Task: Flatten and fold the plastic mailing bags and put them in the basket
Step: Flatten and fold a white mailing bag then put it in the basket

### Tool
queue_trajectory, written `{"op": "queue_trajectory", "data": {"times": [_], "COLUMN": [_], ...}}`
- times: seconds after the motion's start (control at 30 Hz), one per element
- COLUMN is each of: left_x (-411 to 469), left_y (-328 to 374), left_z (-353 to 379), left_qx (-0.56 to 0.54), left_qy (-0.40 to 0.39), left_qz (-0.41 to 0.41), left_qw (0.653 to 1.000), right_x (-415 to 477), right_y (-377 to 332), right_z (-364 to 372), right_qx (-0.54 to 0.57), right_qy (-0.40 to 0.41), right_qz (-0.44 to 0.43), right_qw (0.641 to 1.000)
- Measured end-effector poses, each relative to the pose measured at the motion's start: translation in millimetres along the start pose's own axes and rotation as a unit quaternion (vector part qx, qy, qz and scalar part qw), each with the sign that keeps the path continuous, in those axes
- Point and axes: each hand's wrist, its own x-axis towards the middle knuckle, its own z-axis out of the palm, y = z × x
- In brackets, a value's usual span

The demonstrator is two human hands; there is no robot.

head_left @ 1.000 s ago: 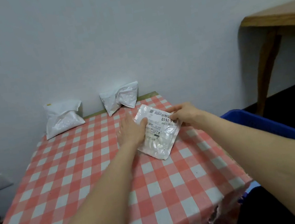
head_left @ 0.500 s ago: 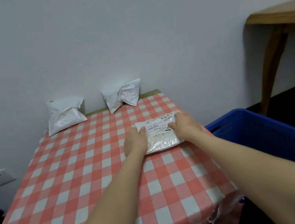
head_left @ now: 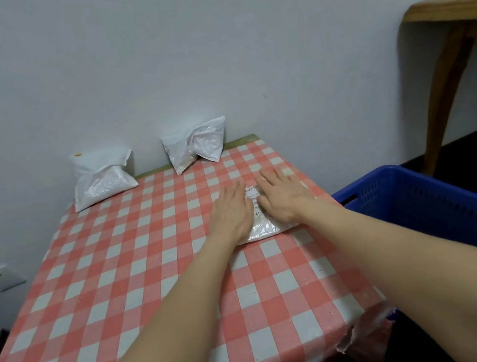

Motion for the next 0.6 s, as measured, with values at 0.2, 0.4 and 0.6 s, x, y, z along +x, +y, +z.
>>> {"op": "queue_trajectory", "data": {"times": [0.2,0.4,0.6], "left_x": [-0.9,-0.4,-0.4], "left_y": [-5.6,-3.9,-5.1], "left_z": [13.4,17.0,18.9], "left_qx": [0.009,0.028,0.038], "left_qy": [-0.068,-0.068,-0.078], "left_qz": [-0.027,-0.033,-0.036], "left_qw": [0.997,0.997,0.996], "right_x": [4.1,3.8,4.0], "right_y": [2.0,3.4,2.9], "right_z": [12.6,15.5,17.8], "right_qx": [-0.004,0.009,0.008], "right_qy": [-0.056,-0.059,-0.062], "right_qz": [0.017,0.022,0.024], "right_qw": [0.998,0.998,0.998]}}
